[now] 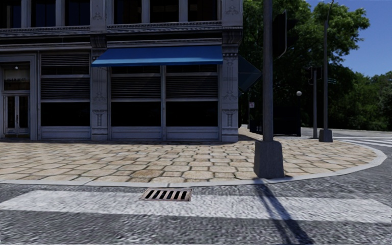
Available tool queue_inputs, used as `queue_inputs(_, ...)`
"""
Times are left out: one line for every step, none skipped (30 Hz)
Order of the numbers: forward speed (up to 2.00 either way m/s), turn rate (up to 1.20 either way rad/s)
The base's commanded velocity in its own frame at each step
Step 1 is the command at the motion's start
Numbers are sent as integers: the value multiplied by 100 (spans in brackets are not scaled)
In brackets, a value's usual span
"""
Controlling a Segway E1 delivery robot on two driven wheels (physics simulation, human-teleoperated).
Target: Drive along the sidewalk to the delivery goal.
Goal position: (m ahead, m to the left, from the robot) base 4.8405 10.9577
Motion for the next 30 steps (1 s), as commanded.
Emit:
queue_inputs(148, 25)
queue_inputs(148, 25)
queue_inputs(148, 31)
queue_inputs(148, 37)
queue_inputs(148, 39)
queue_inputs(148, 39)
queue_inputs(148, 40)
queue_inputs(148, 40)
queue_inputs(148, 40)
queue_inputs(148, 40)
queue_inputs(148, 40)
queue_inputs(148, 40)
queue_inputs(148, 40)
queue_inputs(148, 40)
queue_inputs(148, 40)
queue_inputs(148, 42)
queue_inputs(148, 42)
queue_inputs(148, 45)
queue_inputs(148, 50)
queue_inputs(148, 52)
queue_inputs(148, 53)
queue_inputs(148, 53)
queue_inputs(148, 53)
queue_inputs(148, 53)
queue_inputs(148, 53)
queue_inputs(148, 53)
queue_inputs(148, 53)
queue_inputs(148, 54)
queue_inputs(148, 54)
queue_inputs(148, 54)
